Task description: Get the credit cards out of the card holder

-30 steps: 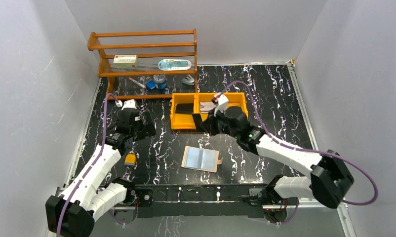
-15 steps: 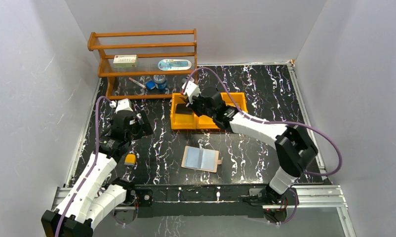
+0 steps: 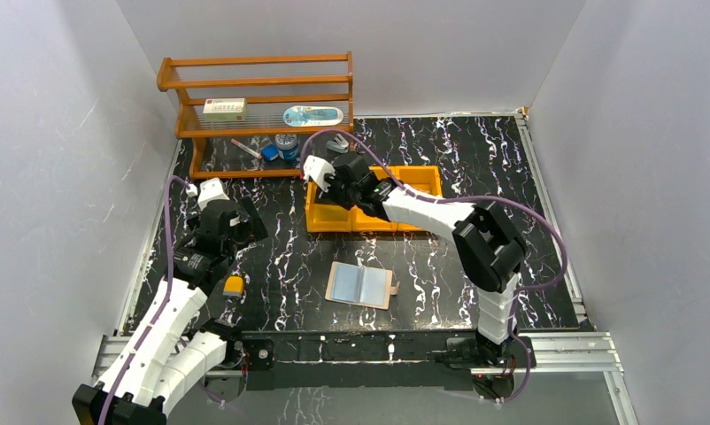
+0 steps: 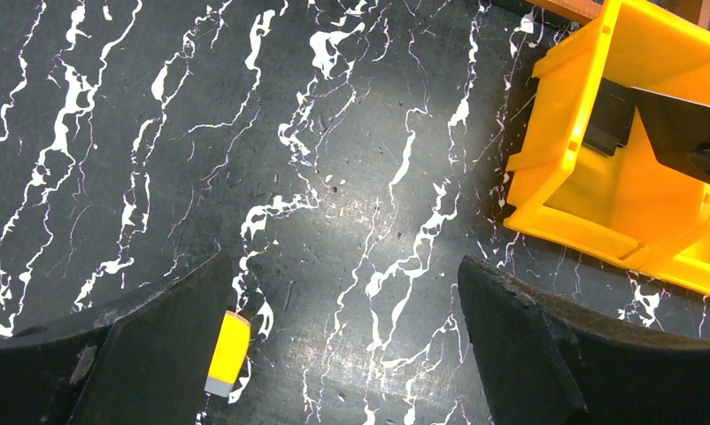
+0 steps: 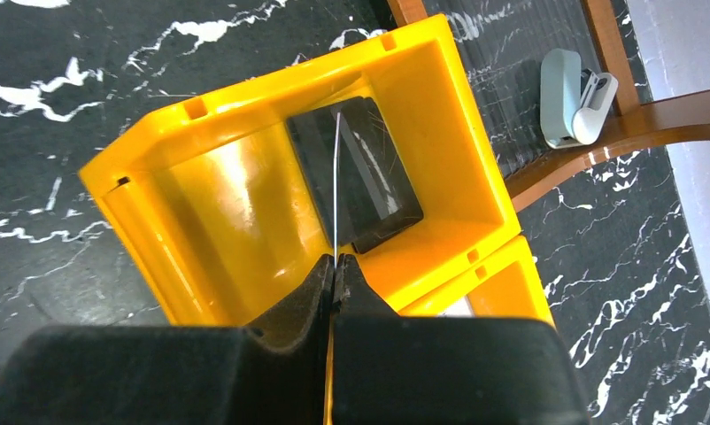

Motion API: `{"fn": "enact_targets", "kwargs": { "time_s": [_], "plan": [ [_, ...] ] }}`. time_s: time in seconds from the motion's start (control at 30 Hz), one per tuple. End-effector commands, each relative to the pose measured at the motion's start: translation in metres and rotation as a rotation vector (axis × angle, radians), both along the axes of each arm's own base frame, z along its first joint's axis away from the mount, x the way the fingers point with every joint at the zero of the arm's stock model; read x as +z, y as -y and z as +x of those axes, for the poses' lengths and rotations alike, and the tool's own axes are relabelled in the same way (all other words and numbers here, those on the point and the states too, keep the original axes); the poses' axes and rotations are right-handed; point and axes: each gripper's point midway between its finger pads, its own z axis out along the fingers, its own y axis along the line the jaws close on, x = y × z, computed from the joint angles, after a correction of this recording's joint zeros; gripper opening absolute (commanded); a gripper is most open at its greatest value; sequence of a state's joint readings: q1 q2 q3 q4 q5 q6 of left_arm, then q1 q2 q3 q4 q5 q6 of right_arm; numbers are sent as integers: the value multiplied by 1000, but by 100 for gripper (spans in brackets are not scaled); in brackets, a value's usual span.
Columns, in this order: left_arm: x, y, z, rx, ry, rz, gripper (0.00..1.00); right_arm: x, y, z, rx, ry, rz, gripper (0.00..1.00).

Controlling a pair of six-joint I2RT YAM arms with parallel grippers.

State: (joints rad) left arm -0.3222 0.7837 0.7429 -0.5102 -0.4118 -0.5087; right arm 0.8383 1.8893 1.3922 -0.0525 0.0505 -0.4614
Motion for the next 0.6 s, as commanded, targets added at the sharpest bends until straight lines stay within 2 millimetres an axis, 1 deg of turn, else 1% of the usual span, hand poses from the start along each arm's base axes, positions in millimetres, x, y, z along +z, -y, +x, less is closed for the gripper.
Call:
{"fn": "enact_targets", "kwargs": {
  "time_s": [0.0, 0.07, 0.2, 0.33, 0.43, 0.57],
  "plan": [
    [-5, -9, -4, 37, -14, 25, 98, 12, -6, 17, 7, 83, -80, 0],
    [-5, -9, -3, 38, -17, 25, 98, 3, -10, 19, 19, 87, -118, 0],
    [-6, -8, -4, 37, -20, 25, 98, -9, -14, 28, 28, 142, -194, 0],
    [-7, -10, -5, 42, -26, 32, 98, -15, -18, 39, 24, 180, -245, 0],
    [-9, -10, -5, 43, -31, 33, 98, -15, -22, 47, 20, 229, -275, 0],
    [-10, -10, -5, 40, -43, 37, 98, -27, -25, 52, 19, 245, -305, 1]
  ]
}}
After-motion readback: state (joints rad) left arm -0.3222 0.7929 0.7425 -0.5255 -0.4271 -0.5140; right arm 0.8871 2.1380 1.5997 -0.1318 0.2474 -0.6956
